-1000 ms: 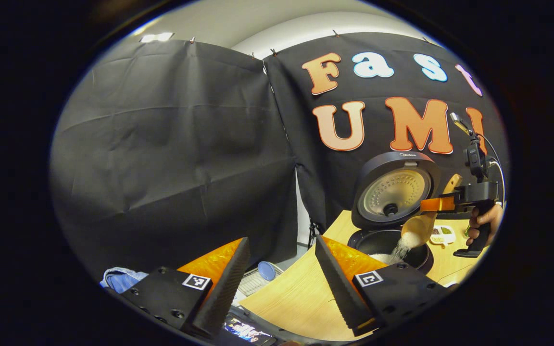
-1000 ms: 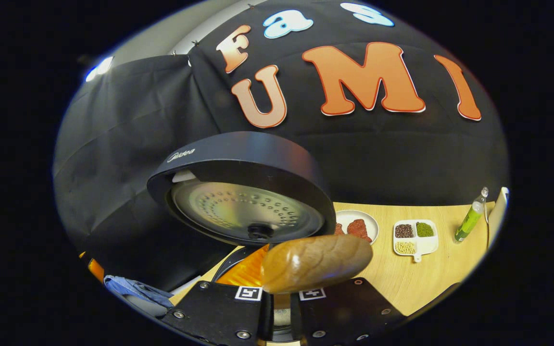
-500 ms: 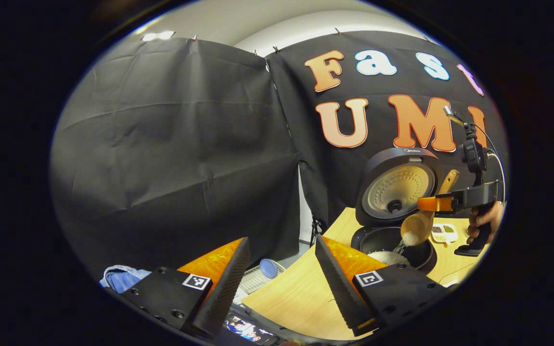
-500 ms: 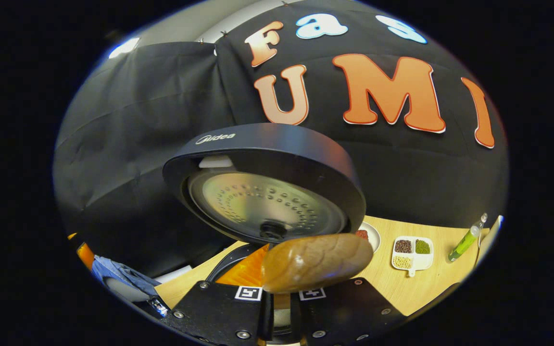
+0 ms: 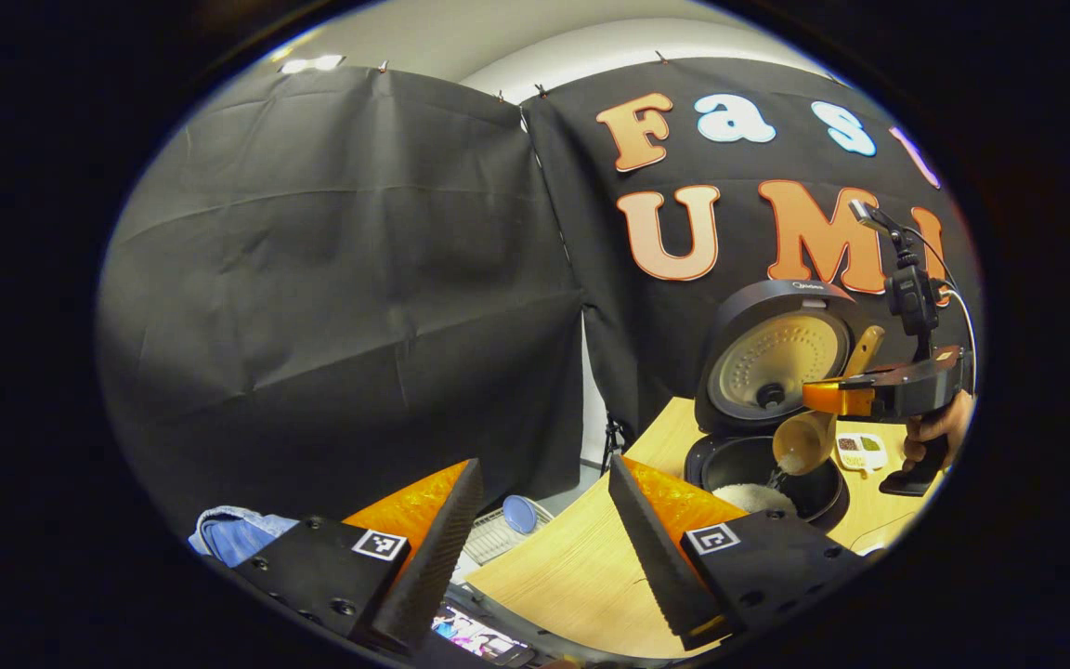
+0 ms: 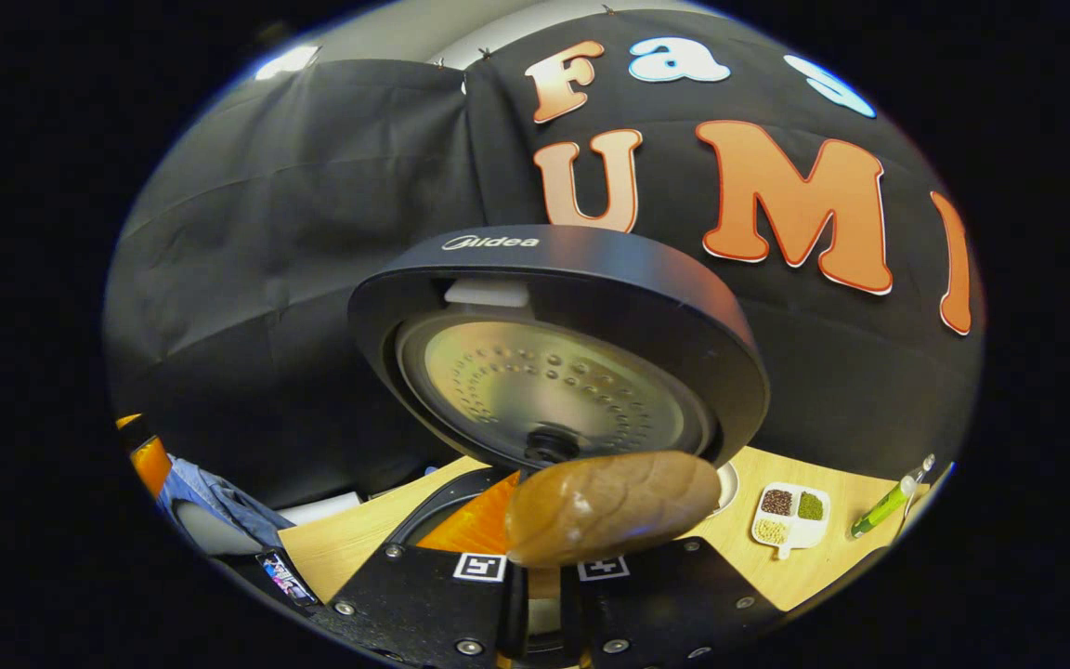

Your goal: Close the left gripper, press the button to open the rice cooker; take a wooden spoon from the chopstick holder with the right hand, scoop a spoonful of rice and pour it into the rice cooker, then put the wooden spoon back into the chopstick holder.

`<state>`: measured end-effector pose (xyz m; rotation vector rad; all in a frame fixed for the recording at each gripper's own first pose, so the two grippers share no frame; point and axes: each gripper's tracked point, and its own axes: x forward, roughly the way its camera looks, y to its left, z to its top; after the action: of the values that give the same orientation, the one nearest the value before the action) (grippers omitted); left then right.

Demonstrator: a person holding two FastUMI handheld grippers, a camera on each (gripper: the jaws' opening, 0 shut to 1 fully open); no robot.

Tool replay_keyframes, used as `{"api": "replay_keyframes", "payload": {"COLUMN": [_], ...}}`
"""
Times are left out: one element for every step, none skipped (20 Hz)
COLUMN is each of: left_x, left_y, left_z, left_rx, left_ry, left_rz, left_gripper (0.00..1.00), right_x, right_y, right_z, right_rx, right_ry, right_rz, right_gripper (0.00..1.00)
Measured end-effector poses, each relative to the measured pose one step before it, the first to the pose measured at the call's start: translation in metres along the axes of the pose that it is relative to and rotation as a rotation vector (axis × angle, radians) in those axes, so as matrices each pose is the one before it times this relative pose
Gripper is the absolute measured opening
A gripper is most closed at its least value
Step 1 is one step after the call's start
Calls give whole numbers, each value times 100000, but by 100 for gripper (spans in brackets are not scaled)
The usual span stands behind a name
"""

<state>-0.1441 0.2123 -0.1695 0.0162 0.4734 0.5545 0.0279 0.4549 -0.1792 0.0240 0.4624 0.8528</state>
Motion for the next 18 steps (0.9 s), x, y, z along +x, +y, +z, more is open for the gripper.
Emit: {"api": "replay_keyframes", "payload": {"left_x": [129,86,-107,75,-14,125,-55,99,-112,51,-44,36,-62,23,-13,-16,-194,-17], "left_y": [59,-46,34,16,7,-46,36,-52,-19,-56,49,-82,18,-157,30,-107,-72,-177], "left_z": [-127,19,-31,-21,-99,-105,128,19,19,2,29,50,-151,84,11,121,83,157], "left_rx": [-192,-147,-33,0,39,-90,-88,-79,-61,86,95,120,18,38,142,194,323,251], "left_ry": [146,127,9,86,342,240,234,52,126,4,42,79,40,234,52,66,-157,-154], "left_rz": [171,-55,23,-12,-9,61,-91,95,-160,123,-89,57,-64,-184,27,-156,150,-263], "left_gripper": [85,86,85,85,85,86,86,85,85,86,86,86,86,85,85,85,85,85], "right_x": [13,-50,-34,30,-82,-36,-163,-42,-9,7,-25,-80,27,-24,-160,-178,-172,-230], "right_y": [194,114,159,187,150,256,85,234,32,-51,54,385,332,243,114,119,187,-161], "right_z": [11,119,32,-64,51,-9,63,64,10,36,6,-144,95,99,-40,-15,41,-34], "right_rx": [-1648,-2740,-3160,-2888,-2390,-1949,-1792,-2232,-2671,-2709,-2607,-2446,-2998,-3203,-3224,-2372,-347,2704], "right_ry": [-200,-364,-492,-562,-504,-603,-721,-676,-651,-650,-399,-491,-827,-959,-894,-847,-357,-159], "right_rz": [531,158,-33,191,697,502,258,44,-219,-207,-113,269,206,277,-166,218,481,810], "right_gripper": [9,9,8,8,8,8,8,8,8,8,8,8,8,8,8,8,8,9]}}
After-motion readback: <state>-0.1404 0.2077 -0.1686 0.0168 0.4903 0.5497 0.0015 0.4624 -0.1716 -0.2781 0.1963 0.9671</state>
